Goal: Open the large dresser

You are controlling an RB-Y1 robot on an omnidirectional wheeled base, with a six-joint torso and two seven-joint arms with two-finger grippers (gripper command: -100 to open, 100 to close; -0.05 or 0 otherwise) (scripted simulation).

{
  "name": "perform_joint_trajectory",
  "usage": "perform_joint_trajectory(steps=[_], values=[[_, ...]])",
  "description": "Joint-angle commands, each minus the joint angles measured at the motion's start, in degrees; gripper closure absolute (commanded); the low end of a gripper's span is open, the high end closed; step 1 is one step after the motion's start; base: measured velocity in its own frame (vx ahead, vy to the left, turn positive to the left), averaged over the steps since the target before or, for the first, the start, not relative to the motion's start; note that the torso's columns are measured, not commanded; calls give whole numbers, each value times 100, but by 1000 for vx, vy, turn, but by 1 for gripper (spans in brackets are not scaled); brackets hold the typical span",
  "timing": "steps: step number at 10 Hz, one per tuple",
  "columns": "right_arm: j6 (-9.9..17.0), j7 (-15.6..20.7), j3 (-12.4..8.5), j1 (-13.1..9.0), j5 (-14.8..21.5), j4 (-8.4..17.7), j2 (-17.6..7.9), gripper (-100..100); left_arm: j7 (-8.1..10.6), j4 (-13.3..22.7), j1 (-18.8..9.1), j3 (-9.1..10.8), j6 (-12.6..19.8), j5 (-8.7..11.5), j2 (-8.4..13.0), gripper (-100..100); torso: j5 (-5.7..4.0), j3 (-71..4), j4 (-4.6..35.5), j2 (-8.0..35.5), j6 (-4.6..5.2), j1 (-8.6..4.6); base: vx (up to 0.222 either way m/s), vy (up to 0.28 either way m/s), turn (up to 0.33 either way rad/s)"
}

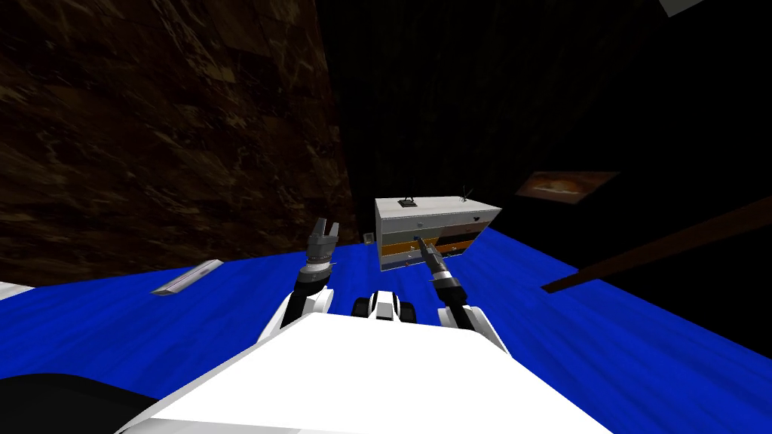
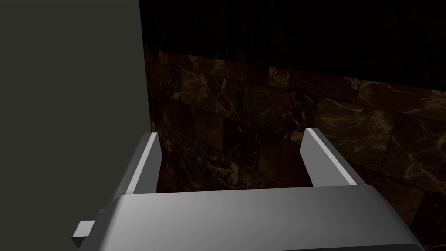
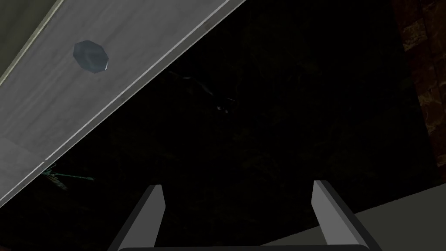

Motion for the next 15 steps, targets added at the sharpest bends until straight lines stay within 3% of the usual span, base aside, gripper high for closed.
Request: perform_joint_trajectory(steps=[1, 2, 3, 4, 6, 7, 9, 10, 11, 12, 14, 15], values=[[127, 76, 66, 40, 366, 38, -19, -100, 0, 0, 1, 0, 0, 0, 0, 0, 1, -1, 0, 0, 4, 3, 27, -18, -11], [370, 204, 199, 73, 583, 143, -63, -100, 0, 0, 1, 0, 0, 0, 0, 0, 3, 4, 2, 8, 3, 11, 41, -29, 121], [370, 204, 199, 73, 763, 143, -63, -100, 0, 0, 0, 0, 0, 0, 0, 0, 3, 3, 2, 5, -1, 8, 44, -29, 103], [620, 332, 334, 104, 940, 252, -109, -100, 0, 0, 0, 0, 0, 0, 0, 0, 2, 2, 1, 4, 2, 6, 54, -34, 168], [620, 332, 334, 104, 1223, 252, -109, -100, 0, 0, 1, 0, 0, 0, 0, 0, 2, 1, 1, 4, 4, 5, 38, -29, 23], [875, 456, 467, 134, 1429, 365, -156, -100, 0, 0, 1, 0, 0, 0, 0, 0, 3, 6, 3, 12, 3, 11, 49, -18, 137], [875, 456, 467, 134, 1661, 365, -156, -100, 0, 0, 1, 0, 0, 0, 0, 0, 2, 1, 0, 2, 2, 6, 35, -22, 44], [1136, 577, 599, 161, 1893, 481, -205, -100, 0, 0, 1, 0, 0, 0, 0, 0, 2, 6, 3, 12, 3, 7, 38, -32, 122], [1136, 577, 599, 161, 2058, 481, -205, -100, 0, 0, 0, 0, 0, 0, 0, 0, 1, 4, 2, 6, 0, 2, 41, -39, 88], [1374, 691, 727, 185, 2238, 601, -257, -100, 0, 0, 1, 0, 0, 0, 0, 0, 1, 1, 1, 3, 2, 2, 53, -53, 124], [1401, 691, 727, 185, 2544, 601, -257, -100, 0, 0, 1, 0, 0, 0, 0, 0, 1, -1, 0, 0, 2, 6, 44, -29, 37], [1662, 799, 852, 206, 2735, 725, -309, -100, 0, 0, 1, 0, 0, 0, 0, 0, 5, 4, 2, 9, 3, 17, 51, -16, 96]])
